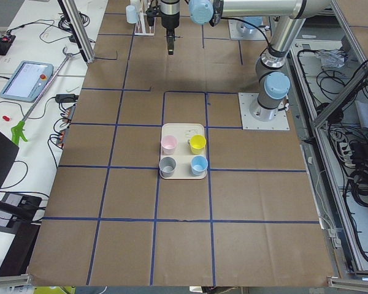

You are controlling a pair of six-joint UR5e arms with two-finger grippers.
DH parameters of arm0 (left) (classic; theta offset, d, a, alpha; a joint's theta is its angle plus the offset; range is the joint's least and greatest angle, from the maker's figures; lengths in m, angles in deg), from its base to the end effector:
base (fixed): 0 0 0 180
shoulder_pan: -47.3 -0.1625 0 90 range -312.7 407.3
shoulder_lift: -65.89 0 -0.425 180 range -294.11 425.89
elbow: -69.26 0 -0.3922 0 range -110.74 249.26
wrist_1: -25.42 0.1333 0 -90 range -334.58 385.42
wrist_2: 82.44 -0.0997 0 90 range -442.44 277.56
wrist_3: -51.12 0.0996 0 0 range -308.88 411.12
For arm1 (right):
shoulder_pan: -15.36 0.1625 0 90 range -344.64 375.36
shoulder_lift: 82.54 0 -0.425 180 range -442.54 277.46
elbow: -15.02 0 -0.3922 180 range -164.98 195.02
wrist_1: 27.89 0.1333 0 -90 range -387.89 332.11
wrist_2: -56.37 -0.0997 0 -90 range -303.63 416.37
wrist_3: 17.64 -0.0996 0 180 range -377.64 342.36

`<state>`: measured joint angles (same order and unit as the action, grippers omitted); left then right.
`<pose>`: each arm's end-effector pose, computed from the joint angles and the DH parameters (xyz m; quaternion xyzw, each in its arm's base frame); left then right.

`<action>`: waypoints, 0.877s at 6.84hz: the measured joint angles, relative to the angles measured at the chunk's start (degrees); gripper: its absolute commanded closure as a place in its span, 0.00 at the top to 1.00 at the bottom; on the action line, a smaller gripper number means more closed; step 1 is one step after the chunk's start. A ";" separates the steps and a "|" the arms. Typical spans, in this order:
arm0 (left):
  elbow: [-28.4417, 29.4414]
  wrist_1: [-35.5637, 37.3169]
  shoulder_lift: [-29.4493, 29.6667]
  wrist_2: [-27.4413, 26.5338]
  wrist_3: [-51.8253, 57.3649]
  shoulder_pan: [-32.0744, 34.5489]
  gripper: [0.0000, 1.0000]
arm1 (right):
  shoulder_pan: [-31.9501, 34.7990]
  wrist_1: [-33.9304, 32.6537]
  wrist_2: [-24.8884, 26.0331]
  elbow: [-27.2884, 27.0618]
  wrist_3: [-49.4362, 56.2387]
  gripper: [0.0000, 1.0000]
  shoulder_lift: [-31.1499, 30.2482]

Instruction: Transfer IKEA cup to right arm and place on rack

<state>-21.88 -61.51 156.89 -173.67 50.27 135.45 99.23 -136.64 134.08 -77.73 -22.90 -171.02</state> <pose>-0.1149 -0.5046 0.4748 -0.0236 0.9996 -0.0080 0.0108 0.0977 -0.5368 0.4889 0.0845 0.9828 -0.1261 0.1052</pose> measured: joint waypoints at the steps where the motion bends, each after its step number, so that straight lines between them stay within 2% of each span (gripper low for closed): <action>1: 0.00 0.00 0.03 0.00 -0.02 0.00 0.99 | 2.83 7.47 3.76 0.33 -1.09 1.00 -2.54; 3: 0.00 0.00 0.04 0.00 -0.03 0.00 0.99 | 6.63 17.67 7.04 0.11 -2.22 1.00 -7.17; 6: 0.00 0.00 0.05 0.00 -0.03 0.00 0.99 | 8.26 19.97 10.70 -1.43 -1.39 1.00 -9.23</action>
<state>-21.88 -61.51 156.94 -173.67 50.24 135.46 107.49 -116.66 144.78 -79.17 -24.29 -180.25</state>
